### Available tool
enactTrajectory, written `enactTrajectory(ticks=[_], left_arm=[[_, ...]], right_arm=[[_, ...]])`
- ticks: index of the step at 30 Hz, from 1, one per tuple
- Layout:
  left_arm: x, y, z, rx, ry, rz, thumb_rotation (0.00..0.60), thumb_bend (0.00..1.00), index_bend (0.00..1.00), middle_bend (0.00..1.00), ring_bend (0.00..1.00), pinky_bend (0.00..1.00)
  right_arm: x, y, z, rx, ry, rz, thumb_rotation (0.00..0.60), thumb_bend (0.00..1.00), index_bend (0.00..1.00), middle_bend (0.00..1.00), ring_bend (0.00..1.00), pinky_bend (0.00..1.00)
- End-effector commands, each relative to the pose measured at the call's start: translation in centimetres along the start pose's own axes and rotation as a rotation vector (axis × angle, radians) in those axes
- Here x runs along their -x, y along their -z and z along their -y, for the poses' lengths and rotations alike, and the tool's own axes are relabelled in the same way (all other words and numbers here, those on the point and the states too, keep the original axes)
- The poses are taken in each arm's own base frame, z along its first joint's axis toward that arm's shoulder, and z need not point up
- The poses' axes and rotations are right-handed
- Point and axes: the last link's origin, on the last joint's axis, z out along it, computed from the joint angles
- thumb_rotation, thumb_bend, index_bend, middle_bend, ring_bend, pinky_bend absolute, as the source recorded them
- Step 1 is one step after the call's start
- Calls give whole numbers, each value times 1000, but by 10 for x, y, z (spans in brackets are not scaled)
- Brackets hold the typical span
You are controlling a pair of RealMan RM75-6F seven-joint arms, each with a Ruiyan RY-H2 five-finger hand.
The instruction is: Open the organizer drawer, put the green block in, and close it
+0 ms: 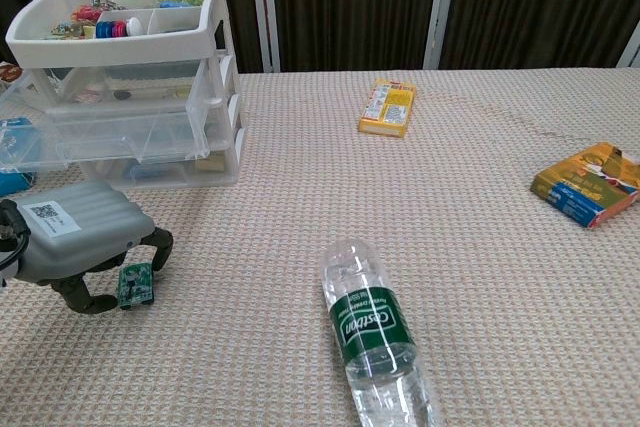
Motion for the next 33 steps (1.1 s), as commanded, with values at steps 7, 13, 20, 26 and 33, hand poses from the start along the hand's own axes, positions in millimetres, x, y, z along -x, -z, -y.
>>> enactTrajectory(ticks=[7, 13, 20, 26, 33], left_arm=[[-1, 5, -2, 7, 40, 0, 600, 501, 656, 984, 853, 658], [-20, 18, -2, 29, 66, -79, 600, 500, 659, 984, 853, 659], [-74, 42, 9, 42, 94, -269, 600, 500, 683, 984, 853, 658], [-118, 56, 21, 53, 77, -382, 600, 500, 690, 984, 852, 658], [-148, 46, 49, -15, 75, -423, 600, 500, 691, 983, 852, 658]], right_arm=[[0, 0, 0, 2, -4, -1, 600, 0, 53, 0, 0, 0], [0, 0, -1, 3, 2, -2, 600, 0, 54, 0, 0, 0], [0, -1, 0, 0, 7, -2, 600, 0, 54, 0, 0, 0], [0, 0, 0, 2, 12, -6, 600, 0, 55, 0, 0, 0], [1, 0, 0, 1, 12, -3, 600, 0, 57, 0, 0, 0]])
